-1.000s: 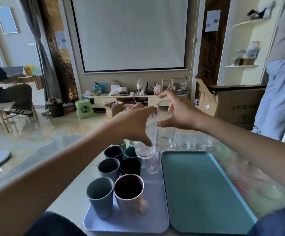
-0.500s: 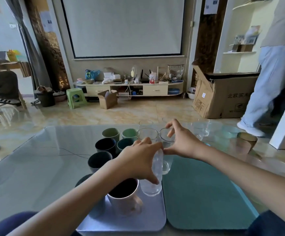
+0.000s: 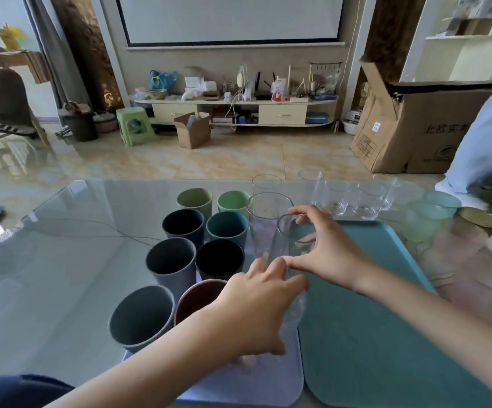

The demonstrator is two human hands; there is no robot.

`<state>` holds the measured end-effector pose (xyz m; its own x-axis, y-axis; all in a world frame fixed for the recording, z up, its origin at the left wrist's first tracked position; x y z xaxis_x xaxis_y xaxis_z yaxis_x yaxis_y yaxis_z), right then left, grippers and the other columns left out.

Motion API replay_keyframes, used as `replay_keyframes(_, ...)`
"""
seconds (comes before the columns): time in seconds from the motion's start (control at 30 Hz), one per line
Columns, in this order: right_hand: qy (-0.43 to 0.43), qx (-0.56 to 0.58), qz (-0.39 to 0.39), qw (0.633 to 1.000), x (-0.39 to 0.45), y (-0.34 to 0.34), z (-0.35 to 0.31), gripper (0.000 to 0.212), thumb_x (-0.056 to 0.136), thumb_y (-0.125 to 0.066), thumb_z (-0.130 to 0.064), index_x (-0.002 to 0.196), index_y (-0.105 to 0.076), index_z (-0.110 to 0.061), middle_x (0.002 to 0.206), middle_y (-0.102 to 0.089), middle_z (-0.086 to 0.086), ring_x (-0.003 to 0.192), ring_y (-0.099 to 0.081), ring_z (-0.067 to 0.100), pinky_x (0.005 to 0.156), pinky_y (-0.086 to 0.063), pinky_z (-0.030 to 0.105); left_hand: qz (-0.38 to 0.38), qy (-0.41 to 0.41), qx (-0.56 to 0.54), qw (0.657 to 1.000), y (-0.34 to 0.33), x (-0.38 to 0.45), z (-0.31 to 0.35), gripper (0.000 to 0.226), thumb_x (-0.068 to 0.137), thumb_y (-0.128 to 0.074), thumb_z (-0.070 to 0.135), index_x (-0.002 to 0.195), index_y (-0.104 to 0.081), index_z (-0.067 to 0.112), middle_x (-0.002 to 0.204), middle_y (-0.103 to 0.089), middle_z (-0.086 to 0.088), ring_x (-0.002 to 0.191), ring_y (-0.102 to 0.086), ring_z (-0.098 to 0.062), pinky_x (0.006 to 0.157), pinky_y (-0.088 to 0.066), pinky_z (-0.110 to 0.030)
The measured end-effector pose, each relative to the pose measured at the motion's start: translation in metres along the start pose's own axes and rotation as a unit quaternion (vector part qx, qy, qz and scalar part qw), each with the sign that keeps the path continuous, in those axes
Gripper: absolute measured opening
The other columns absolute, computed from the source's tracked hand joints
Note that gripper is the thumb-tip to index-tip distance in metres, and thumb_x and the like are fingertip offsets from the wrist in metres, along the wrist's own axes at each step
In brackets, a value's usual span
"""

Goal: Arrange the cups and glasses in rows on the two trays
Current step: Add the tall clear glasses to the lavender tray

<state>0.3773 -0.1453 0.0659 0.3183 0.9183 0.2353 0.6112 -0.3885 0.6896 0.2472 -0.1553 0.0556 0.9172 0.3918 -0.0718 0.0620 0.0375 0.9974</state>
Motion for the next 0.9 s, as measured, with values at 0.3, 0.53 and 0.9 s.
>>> replay_keyframes(0.3, 0.027, 0.054, -0.007, 0.998, 0.002, -0.02, 0.006, 0.091, 0.058, -0.086, -0.022, 0.133, -0.036, -0.033, 0.115, -0.047, -0.009, 0.098, -0.061, 0.015, 0.072, -0.042, 0.014, -0.001, -0.006, 0.008, 1.0, -0.007, -0.002, -0.003, 0.088, 0.061, -0.079, 0.044, 0.13, -0.025, 0.035, 0.13, -0.033, -0.001, 0.11, -0.04, -0.029, 0.085, -0.044, -0.039)
replay_keyframes(0.53, 0.023, 0.15, -0.037, 0.988, -0.001, -0.033, 0.008, 0.077, 0.061, -0.082, -0.015, 0.122, -0.042, -0.037, 0.112, -0.045, -0.01, 0.104, -0.06, 0.021, 0.088, -0.055, 0.035, -0.004, -0.004, 0.018, 1.0, -0.01, -0.005, -0.001, 0.091, 0.063, -0.078, 0.048, 0.134, -0.023, 0.035, 0.131, -0.032, -0.003, 0.112, -0.039, -0.028, 0.088, -0.042, -0.041)
replay_keyframes(0.9, 0.027, 0.199, -0.043, 0.979, -0.005, -0.042, 0.009, 0.079, 0.068, -0.078, -0.002, 0.117, -0.037, -0.049, 0.113, -0.043, -0.005, 0.112, -0.056, 0.018, 0.098, -0.05, 0.032, 0.001, 0.0, 0.017, 1.0, -0.008, -0.006, 0.001, 0.09, 0.062, -0.079, 0.047, 0.132, -0.024, 0.033, 0.131, -0.032, -0.003, 0.111, -0.039, -0.028, 0.088, -0.042, -0.04)
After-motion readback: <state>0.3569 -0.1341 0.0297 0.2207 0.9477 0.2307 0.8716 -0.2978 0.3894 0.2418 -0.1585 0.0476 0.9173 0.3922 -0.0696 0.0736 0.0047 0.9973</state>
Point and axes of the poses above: each hand's wrist, its own x-axis towards the middle knuckle, its own y-axis out of the back of the hand, z = x × y, the point moved 7 cm from there along x, towards the middle knuckle
